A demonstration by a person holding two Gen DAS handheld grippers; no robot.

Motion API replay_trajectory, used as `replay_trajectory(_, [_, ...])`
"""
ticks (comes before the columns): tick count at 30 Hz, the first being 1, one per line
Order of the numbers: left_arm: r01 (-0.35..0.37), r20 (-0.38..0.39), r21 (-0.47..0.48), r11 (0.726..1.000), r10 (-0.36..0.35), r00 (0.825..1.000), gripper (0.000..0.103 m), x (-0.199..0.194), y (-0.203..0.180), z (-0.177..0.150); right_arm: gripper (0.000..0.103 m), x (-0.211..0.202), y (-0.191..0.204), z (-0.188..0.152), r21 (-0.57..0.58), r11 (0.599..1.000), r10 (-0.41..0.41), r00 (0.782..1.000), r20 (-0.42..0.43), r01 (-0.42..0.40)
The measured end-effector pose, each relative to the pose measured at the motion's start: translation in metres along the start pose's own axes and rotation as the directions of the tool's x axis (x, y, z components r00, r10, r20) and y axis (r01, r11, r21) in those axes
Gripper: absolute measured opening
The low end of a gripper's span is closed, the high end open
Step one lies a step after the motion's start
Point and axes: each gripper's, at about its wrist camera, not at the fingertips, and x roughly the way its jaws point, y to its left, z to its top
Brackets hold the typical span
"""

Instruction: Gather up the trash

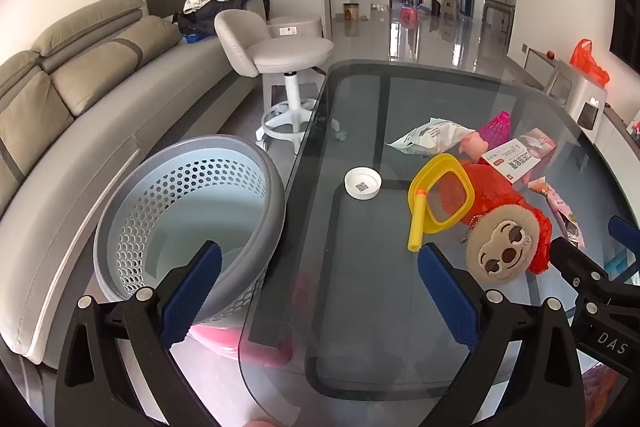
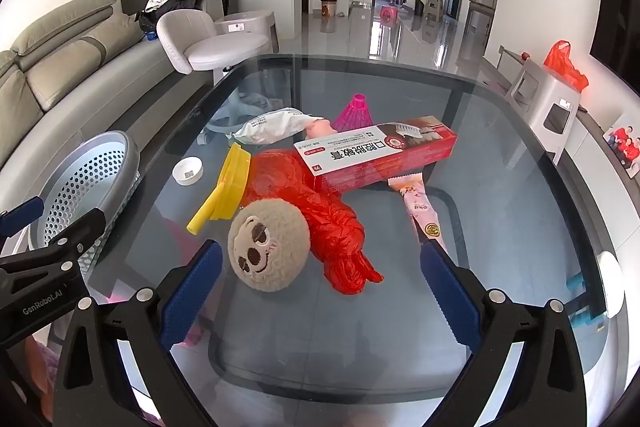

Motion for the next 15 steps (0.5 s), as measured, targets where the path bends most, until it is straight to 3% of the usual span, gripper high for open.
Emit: replay_trajectory(15, [-0.003,-0.005,0.003,1.000,0.003,1.000,0.096,0.0003,-0.0002,0.0001,0.095,-0.0013,-0.0007,0.0002,0.001,1.000,-0.001,1.000,0.010,0.001])
